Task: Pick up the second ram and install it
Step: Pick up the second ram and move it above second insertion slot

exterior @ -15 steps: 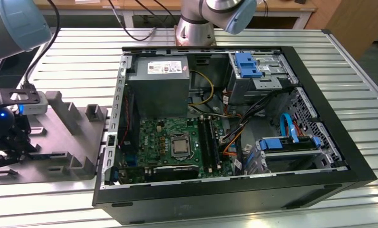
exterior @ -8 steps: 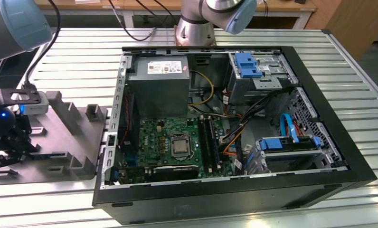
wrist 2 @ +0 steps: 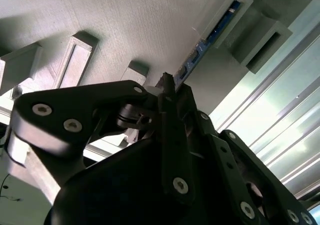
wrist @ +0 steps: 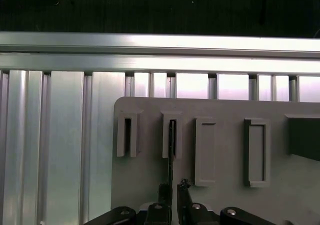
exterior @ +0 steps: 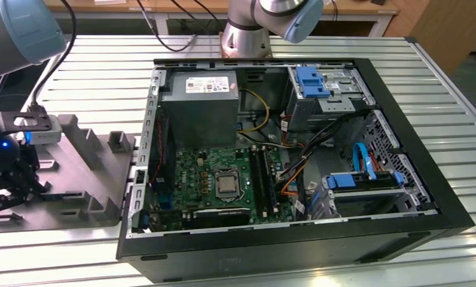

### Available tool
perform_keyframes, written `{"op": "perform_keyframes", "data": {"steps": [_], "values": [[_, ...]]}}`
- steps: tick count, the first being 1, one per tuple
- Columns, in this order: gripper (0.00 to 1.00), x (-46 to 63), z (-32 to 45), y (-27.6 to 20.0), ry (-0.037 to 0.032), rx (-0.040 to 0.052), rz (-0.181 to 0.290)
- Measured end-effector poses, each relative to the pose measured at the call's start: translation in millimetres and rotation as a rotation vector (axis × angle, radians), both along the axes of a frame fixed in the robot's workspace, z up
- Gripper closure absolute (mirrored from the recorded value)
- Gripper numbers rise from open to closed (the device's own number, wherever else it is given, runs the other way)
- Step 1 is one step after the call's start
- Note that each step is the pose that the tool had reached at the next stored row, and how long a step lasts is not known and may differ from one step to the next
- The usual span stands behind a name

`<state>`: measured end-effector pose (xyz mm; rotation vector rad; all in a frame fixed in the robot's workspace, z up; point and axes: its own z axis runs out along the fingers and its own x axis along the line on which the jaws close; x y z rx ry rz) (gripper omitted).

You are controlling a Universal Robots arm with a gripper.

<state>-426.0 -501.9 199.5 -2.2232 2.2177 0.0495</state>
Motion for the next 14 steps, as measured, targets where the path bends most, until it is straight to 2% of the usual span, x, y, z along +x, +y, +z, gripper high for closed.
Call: {"op": "perform_keyframes", "data": {"steps": [1, 2, 14], "values": [[0.75, 0.0, 0.0, 0.0, 0.0, 0.0, 0.0], [0.82, 0.1, 0.0, 0.0, 0.0, 0.0, 0.0], [0.82, 0.1, 0.0, -1.3, 0.0001, -0.0001, 0.0]]}}
